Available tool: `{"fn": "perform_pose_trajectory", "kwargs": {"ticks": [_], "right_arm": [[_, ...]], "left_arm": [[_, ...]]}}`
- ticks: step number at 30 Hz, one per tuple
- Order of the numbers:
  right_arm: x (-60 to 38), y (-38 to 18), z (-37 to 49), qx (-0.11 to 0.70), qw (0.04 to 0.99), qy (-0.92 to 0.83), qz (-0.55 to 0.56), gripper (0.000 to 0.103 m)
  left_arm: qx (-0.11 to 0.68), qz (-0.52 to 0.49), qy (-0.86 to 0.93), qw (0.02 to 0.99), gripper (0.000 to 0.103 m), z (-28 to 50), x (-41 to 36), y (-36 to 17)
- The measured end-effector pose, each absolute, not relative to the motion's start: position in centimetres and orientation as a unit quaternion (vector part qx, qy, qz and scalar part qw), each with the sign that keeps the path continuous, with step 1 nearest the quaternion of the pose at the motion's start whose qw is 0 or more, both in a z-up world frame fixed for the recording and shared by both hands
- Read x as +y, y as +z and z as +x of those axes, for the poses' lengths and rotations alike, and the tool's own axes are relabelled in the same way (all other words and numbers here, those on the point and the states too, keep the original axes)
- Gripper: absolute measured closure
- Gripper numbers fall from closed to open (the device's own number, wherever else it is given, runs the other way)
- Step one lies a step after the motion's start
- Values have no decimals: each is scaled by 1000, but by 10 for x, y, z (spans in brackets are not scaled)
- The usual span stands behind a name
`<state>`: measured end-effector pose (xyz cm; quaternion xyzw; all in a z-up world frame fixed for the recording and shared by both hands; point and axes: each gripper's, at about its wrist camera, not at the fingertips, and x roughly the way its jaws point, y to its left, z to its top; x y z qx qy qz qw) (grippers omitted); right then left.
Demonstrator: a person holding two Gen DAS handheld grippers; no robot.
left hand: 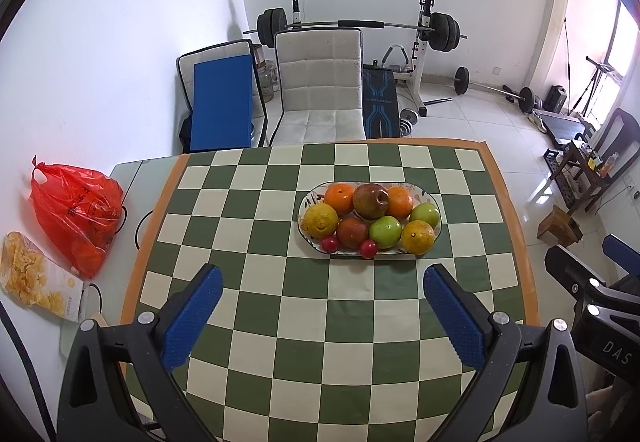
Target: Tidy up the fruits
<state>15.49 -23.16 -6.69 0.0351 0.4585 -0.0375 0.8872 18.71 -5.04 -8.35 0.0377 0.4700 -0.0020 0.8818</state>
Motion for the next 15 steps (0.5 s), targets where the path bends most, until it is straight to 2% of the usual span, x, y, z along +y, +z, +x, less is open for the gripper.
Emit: {"fn": "perform_pose_trajectory", "kwargs": {"ticks": [15], "right_arm": [[-232,-64,155,457,888,-35,38,1]], "left_arm": [[468,36,-2,883,0,186,-53,-80]]}}
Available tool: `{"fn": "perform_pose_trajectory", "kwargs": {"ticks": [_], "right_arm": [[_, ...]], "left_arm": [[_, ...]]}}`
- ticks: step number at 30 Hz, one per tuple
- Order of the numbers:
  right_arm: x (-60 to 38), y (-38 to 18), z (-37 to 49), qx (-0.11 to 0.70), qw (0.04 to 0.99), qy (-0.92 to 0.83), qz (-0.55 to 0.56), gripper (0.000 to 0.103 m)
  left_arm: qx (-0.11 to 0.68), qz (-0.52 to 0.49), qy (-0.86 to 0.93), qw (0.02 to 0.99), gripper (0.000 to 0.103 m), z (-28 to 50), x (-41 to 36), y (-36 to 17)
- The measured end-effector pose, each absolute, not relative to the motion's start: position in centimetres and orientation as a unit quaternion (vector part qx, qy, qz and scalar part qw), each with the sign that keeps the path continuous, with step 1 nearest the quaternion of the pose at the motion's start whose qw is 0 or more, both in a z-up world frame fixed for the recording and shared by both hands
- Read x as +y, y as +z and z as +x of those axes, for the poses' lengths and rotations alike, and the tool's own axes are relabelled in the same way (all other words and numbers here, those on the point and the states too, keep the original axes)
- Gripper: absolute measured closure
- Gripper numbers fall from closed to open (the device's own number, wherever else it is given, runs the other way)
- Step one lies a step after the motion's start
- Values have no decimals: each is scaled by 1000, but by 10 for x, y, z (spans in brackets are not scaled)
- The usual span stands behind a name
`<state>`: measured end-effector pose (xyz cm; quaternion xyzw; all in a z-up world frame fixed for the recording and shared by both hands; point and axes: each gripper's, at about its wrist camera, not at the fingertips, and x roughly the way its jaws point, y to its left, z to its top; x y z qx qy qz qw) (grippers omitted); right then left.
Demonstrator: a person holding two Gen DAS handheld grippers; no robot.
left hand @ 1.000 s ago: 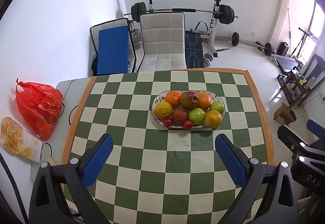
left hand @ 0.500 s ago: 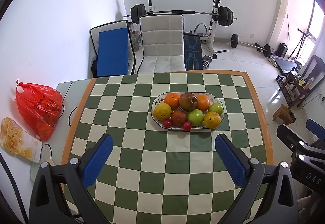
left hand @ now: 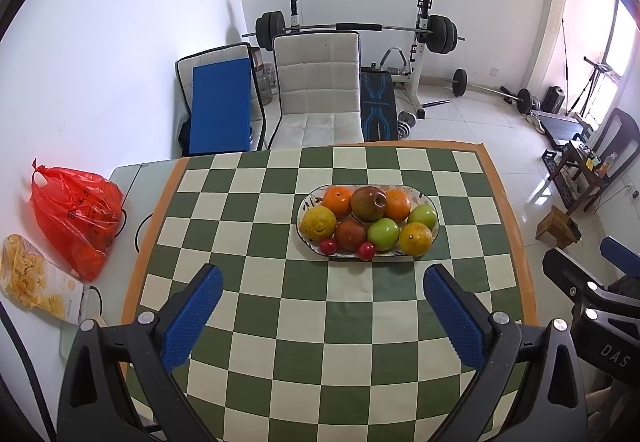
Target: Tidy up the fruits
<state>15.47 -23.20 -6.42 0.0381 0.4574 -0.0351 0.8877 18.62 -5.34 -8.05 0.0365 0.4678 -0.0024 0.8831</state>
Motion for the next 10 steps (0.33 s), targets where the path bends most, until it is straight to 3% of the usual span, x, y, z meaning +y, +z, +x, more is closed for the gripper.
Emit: {"fn": "perform_pose_trajectory", "kwargs": {"ticks": [10], "right_arm": [[-232,-60,152,459,887,-38,43,1]], "left_arm": [[463,36,-4,885,0,191,-60,-75]]}}
